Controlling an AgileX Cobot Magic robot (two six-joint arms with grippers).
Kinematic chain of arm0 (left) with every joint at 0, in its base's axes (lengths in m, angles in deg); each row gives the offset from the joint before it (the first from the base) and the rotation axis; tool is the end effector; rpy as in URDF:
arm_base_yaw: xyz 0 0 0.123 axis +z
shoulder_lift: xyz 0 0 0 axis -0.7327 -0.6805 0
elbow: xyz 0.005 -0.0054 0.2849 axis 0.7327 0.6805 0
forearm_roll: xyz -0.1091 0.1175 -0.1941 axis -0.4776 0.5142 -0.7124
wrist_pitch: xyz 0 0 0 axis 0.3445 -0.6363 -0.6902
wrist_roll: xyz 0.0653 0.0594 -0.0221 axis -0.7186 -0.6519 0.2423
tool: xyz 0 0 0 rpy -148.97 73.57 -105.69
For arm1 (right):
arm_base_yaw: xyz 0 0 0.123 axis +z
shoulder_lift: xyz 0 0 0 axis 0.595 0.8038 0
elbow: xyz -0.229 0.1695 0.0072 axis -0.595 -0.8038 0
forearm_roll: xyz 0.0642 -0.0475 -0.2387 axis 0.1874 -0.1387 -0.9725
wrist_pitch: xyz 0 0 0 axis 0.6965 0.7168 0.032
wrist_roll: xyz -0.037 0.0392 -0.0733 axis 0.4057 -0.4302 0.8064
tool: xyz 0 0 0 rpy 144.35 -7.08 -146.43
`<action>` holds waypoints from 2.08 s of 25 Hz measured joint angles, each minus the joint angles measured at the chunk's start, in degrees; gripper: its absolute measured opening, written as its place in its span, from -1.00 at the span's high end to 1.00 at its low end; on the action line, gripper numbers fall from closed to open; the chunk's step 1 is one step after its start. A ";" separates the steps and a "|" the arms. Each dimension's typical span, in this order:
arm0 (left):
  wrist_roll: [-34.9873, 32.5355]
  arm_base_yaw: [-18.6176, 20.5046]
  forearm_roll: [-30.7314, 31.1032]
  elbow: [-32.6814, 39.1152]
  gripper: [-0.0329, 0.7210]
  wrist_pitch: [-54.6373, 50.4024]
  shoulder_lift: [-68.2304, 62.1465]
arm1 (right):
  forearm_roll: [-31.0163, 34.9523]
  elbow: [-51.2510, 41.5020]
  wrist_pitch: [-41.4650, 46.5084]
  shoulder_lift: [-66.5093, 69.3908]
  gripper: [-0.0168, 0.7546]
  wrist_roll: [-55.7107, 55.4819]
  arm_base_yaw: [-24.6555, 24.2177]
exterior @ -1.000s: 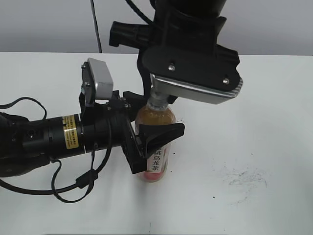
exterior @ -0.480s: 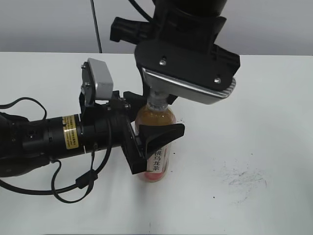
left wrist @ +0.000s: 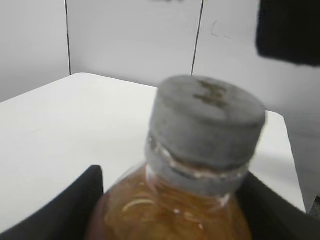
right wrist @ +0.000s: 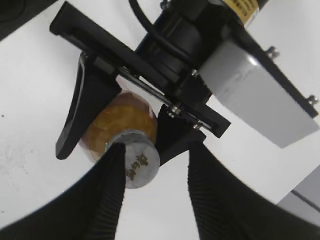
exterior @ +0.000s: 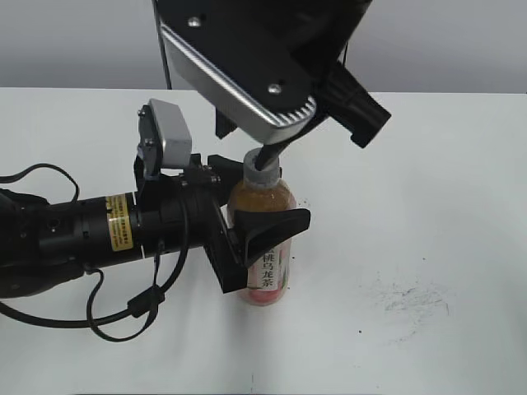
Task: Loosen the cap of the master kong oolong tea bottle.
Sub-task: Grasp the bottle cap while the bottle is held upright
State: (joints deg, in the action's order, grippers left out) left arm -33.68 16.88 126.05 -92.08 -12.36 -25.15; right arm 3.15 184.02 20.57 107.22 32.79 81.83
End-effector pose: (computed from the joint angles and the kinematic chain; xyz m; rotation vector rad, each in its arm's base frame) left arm 0.2372 -0.2091 0.1449 0.9998 1.4667 -0.9989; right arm 0.2507 0.2768 0.3324 -2.6560 0.6852 -0.0253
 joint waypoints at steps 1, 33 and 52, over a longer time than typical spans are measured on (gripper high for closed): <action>0.00 0.00 0.00 0.00 -0.27 0.00 0.00 | 0.05 0.00 0.00 0.00 0.06 -2.50 0.00; 0.04 0.00 0.00 0.00 -0.27 0.00 0.00 | -2.55 -1.66 0.00 0.24 -0.21 -102.47 0.00; 0.28 0.00 -0.42 0.00 -0.27 -0.16 0.00 | -3.52 -3.62 -0.24 1.81 0.23 -95.06 0.00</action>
State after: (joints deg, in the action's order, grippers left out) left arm -33.40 16.88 125.64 -92.08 -12.53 -25.15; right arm -0.37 180.40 20.33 109.03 -62.27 81.83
